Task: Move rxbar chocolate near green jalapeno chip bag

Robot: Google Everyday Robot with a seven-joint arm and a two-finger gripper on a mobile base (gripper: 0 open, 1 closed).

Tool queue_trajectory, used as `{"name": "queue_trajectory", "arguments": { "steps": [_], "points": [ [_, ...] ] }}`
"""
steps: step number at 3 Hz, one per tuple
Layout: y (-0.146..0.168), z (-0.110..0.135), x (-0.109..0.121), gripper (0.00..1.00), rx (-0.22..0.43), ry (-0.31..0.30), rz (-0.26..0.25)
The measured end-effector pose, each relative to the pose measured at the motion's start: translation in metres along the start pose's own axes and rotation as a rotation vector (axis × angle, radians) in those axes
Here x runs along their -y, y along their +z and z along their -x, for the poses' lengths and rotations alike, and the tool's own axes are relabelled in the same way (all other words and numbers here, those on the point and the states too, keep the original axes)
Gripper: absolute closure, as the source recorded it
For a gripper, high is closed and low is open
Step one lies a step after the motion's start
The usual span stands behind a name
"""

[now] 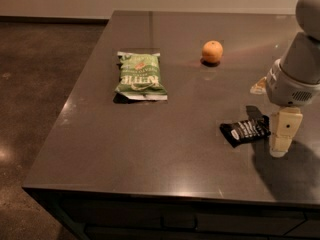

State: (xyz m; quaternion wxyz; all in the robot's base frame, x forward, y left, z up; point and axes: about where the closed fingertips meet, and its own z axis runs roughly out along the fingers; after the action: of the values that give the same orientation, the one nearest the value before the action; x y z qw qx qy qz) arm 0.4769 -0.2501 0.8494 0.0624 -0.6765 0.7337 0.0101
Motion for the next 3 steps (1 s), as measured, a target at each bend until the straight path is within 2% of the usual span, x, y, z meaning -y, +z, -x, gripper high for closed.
{"name": "queue_trajectory", "arguments": {
  "steps": [1,3],
  "points": [
    [0.01,0.004,-0.005,0.14,0.006,-0.022,0.021],
    [0.019,0.019,-0.013,0.61,0.021,-0.051,0.044]
  ]
}}
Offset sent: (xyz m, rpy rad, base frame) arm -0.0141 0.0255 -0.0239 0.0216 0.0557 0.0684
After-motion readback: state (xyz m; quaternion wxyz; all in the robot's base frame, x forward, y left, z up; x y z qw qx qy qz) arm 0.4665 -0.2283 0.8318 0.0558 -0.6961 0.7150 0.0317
